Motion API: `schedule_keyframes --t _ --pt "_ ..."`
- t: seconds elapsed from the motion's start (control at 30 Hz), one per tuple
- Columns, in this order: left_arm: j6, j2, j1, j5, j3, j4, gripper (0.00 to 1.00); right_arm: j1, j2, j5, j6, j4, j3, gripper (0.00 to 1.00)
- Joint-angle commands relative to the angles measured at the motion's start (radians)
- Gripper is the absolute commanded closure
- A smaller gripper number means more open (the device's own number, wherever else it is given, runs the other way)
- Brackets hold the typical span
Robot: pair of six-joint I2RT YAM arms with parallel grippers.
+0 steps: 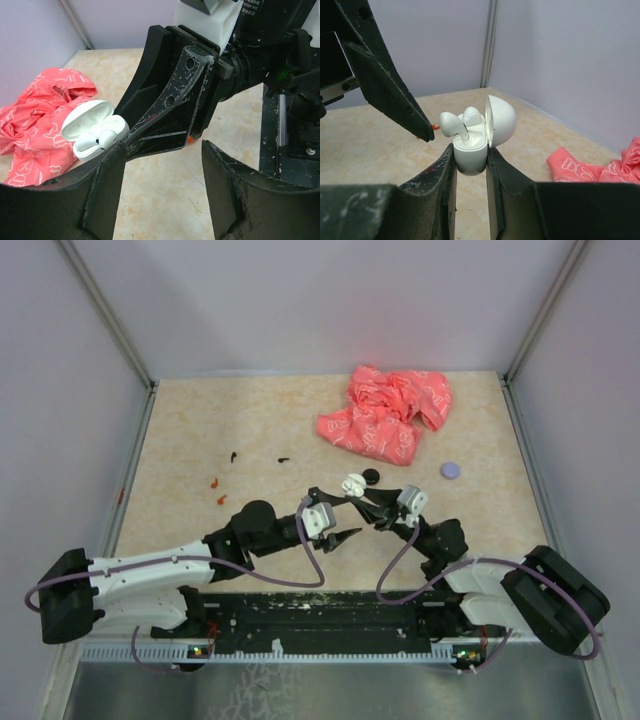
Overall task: Insert the wireless bluetooth earbuds into the charging case
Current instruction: Adjust the earbud with the charging case.
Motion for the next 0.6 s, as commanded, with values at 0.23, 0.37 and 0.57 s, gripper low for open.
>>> schedule_keyframes --t 0.23,0.37,0.57 --pt "-0.014 -0.085 0.004 -0.077 0.007 -0.074 0.31 0.001 -0.004 -0.008 0.006 0.078 0.005 1.00" --pt "0.013 -0.067 0.005 -0.084 0.018 -0.052 0.30 0.001 -0.002 -0.011 0.007 0.082 0.003 1.00" --pt "0.047 -0.014 0.004 -0.080 0.049 -0.039 0.30 0.001 -0.010 -0.007 0.006 0.077 0.002 1.00"
